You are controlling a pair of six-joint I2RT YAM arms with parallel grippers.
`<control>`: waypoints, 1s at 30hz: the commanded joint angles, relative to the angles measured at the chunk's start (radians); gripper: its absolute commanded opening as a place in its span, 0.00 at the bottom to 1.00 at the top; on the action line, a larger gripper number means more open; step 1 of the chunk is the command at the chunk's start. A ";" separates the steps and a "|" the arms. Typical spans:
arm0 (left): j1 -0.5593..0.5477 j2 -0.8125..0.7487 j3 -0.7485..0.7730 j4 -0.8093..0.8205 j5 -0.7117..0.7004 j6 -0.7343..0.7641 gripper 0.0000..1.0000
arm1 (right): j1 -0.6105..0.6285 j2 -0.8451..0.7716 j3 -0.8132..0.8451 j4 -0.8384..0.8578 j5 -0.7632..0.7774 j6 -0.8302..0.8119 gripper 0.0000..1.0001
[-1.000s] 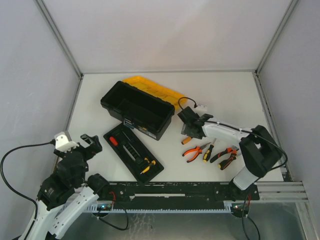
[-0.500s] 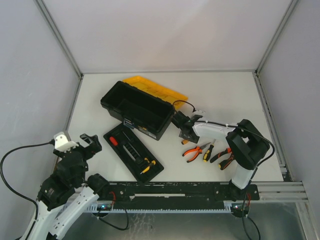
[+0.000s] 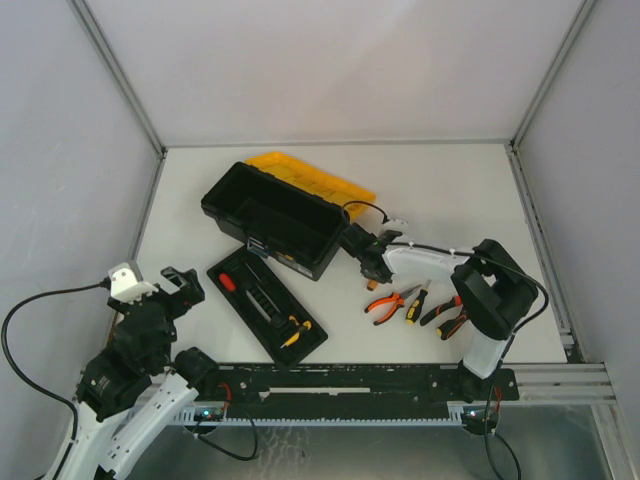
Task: Pack the tool kit
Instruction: Pick up the screwdriver from the center of the board, then place the screwdriver in the compartment layer.
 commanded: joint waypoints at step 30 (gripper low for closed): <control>0.013 0.011 -0.011 0.035 0.017 0.025 1.00 | 0.392 -0.365 -0.075 0.542 -0.594 -0.782 0.00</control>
